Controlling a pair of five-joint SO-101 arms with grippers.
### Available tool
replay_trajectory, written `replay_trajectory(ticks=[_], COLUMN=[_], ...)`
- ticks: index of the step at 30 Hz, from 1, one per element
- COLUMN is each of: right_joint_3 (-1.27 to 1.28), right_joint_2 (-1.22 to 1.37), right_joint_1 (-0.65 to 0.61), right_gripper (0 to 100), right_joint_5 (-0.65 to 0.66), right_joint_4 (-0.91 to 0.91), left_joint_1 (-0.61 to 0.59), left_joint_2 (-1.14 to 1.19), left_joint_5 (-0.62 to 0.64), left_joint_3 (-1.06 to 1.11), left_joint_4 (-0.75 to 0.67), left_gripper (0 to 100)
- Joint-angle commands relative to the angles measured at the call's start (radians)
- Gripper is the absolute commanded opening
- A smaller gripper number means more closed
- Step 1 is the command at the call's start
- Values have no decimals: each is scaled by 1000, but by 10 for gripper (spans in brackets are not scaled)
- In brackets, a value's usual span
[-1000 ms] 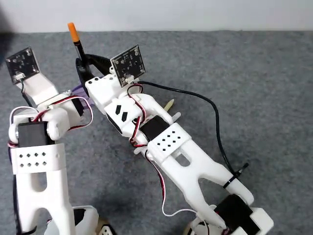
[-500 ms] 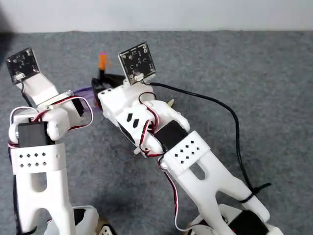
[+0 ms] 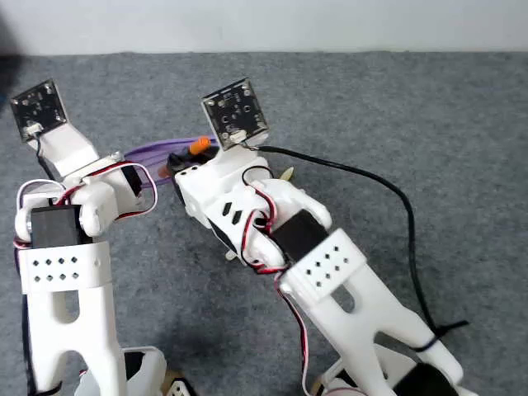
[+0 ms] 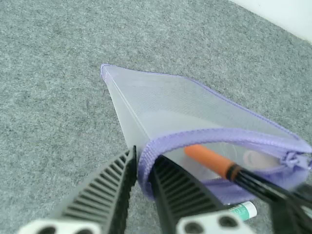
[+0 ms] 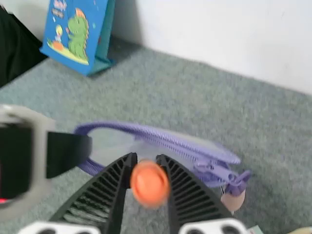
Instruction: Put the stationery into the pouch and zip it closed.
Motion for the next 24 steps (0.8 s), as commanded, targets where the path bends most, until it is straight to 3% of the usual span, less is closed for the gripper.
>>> replay_trajectory(ticks=[1,5,12,18,24], right_joint_3=[-14,-15,-11,-9,35], right_joint_2=[-16,-79,-214,-246,-185], right_joint_1=[10,4,54,197,275], right_gripper=[220,305,208,115,87], right_joint_5=[-11,-11,-11,-15,-130], right_joint_4=[10,58,151,285,470], left_joint_1=[0,0,0,0,-2], left_joint_2=[-2,-2,-3,-8,-8], left_joint_5=[15,15,15,15,15], left_joint_3=[-35,-36,-36,-36,-36], left_joint_4=[2,17,35,35,35], left_gripper=[11,11,11,11,11])
